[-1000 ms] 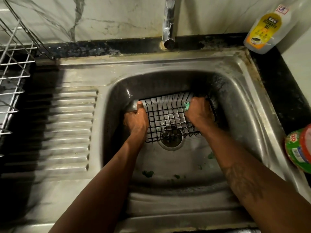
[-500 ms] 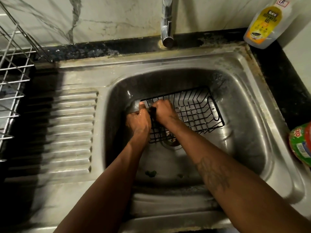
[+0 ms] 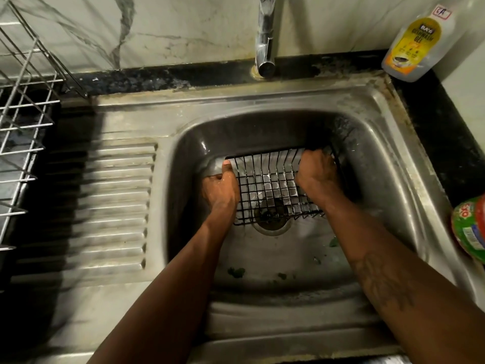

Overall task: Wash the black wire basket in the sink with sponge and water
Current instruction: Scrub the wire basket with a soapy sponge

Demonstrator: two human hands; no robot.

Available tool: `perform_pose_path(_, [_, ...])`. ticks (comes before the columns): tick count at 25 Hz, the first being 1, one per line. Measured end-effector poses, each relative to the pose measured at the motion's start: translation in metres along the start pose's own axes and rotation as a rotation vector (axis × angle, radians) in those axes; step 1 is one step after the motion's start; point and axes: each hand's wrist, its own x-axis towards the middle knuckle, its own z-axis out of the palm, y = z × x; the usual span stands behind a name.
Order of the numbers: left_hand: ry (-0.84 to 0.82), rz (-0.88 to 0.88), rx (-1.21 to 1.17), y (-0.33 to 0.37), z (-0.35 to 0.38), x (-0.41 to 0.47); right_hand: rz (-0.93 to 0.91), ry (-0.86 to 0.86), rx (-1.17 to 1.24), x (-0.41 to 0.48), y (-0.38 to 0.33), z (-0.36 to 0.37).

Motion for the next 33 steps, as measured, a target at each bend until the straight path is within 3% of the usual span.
perform_pose_path(3, [-0.023, -0.032, 0.011, 0.021, -0.005, -0.014, -0.015, 0.035, 0.087, -0.006, -0.006, 0.002])
perform_pose_path(5, [-0.047, -0.018, 0.033, 0.031, -0.007, -0.026, -0.142, 0.049, 0.113, -0.020, -0.029, 0.007])
perform_pose_path(9, [-0.029, 0.006, 0.058, 0.031, -0.007, -0.028, -0.422, -0.094, 0.304, -0.029, -0.087, 0.024])
perform_pose_path(11, [-0.023, 0.021, 0.071, 0.032, -0.008, -0.027, -0.479, -0.208, 0.379, -0.024, -0.093, 0.023])
perform_pose_path(16, [-0.040, 0.030, 0.136, 0.034, -0.011, -0.025, -0.472, -0.223, 0.345, -0.026, -0.060, 0.019])
perform_pose_path(20, [0.003, 0.008, 0.158, 0.029, -0.013, -0.014, -0.312, 0.027, -0.060, -0.012, -0.017, -0.001])
perform_pose_path(24, [0.110, 0.001, 0.179, 0.008, -0.006, 0.019, -0.247, -0.014, -0.401, -0.006, 0.004, -0.007])
perform_pose_path(30, [0.101, -0.011, 0.159, 0.028, -0.011, 0.000, -0.257, -0.026, -0.266, 0.005, 0.009, -0.004])
perform_pose_path(33, [0.072, 0.010, 0.174, 0.042, -0.017, -0.011, -0.328, -0.111, -0.150, 0.005, 0.015, -0.010])
